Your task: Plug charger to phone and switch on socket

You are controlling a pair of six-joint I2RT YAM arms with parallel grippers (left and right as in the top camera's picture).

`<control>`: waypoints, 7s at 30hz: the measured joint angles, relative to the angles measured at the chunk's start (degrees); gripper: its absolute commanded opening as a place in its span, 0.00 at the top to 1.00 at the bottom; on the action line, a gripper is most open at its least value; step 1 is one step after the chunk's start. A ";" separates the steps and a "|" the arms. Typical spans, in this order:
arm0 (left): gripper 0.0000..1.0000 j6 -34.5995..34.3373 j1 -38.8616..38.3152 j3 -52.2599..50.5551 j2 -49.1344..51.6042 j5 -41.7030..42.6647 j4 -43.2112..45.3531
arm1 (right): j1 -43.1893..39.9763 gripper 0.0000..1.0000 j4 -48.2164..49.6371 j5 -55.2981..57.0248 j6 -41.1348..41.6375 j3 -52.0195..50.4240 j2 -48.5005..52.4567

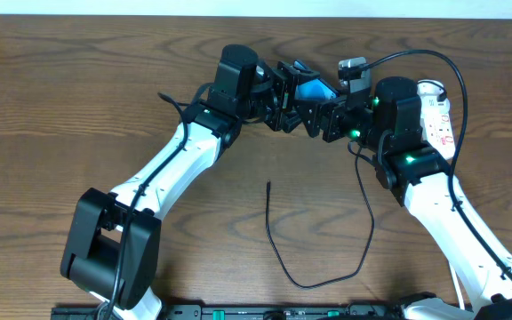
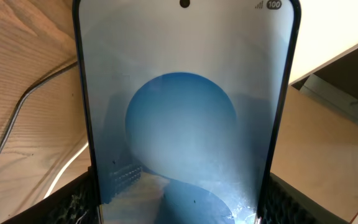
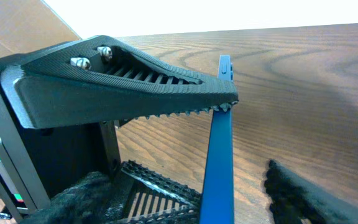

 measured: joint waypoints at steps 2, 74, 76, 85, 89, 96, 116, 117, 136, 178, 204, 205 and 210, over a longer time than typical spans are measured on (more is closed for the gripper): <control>0.92 0.00 -0.02 0.00 0.00 0.00 0.00 | 0.00 0.33 -0.02 0.02 0.04 0.00 0.00; 0.09 12.96 12.55 -0.55 -0.44 17.49 18.27 | -9.18 0.99 9.84 2.47 43.28 0.59 0.33; 0.09 13.97 13.66 -0.55 -0.44 16.28 18.25 | -9.18 0.99 11.47 1.05 46.45 0.59 0.33; 0.09 15.50 14.40 -0.55 -0.44 2.27 18.27 | -5.51 0.99 13.33 -0.61 64.35 0.59 0.33; 0.09 15.47 14.12 -0.55 -0.44 -1.97 18.27 | -1.97 0.99 14.58 1.51 69.92 0.59 0.33; 0.14 15.13 11.74 -0.55 -0.44 -4.50 18.40 | 2.34 0.99 15.26 7.15 76.26 0.59 0.33; 0.25 10.27 10.62 -0.55 -0.44 -1.40 18.40 | 5.60 0.99 17.51 7.39 79.12 0.59 0.33; 0.25 10.27 10.40 -0.55 -0.44 -1.38 18.40 | 5.95 0.99 17.53 7.19 79.12 0.59 0.33; 0.45 9.97 9.62 -0.55 -0.44 0.04 18.38 | 6.73 0.99 17.18 5.57 79.30 0.59 0.33; 0.93 9.27 9.62 -0.57 -0.44 0.02 17.99 | 8.13 0.18 16.70 5.66 79.12 0.63 0.28; 0.93 9.46 28.87 -0.57 -0.44 14.08 17.97 | 8.13 0.09 14.56 5.70 76.61 0.63 0.28; 0.93 9.49 29.57 -0.57 -0.44 15.54 17.99 | 8.13 0.09 14.34 5.73 76.02 0.63 0.28; 0.93 11.67 33.81 -0.57 -0.44 24.74 17.97 | 8.13 0.01 11.67 5.66 64.83 0.68 0.28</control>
